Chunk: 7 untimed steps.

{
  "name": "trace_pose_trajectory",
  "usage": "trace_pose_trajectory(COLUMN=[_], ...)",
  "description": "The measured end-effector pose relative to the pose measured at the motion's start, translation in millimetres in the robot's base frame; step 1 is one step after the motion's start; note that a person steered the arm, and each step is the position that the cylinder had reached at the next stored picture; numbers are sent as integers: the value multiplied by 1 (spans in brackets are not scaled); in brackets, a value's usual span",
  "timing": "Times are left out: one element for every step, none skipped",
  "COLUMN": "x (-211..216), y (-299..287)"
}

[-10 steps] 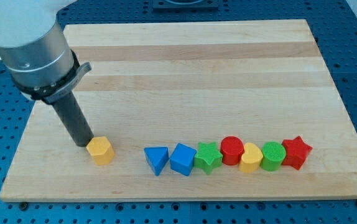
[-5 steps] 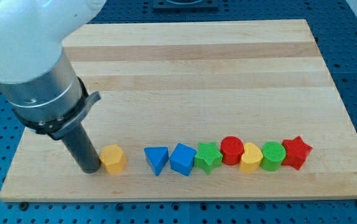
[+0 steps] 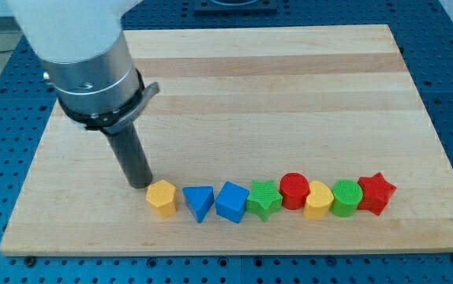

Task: Push the yellow hexagon to the left of the blue triangle

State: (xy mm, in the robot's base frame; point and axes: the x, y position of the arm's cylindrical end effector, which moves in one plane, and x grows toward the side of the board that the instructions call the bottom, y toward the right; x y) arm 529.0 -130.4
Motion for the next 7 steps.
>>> trace_pose_trajectory(x=[0, 0, 0, 0, 5, 8, 7], y=[14, 27, 33, 33, 33, 32, -1])
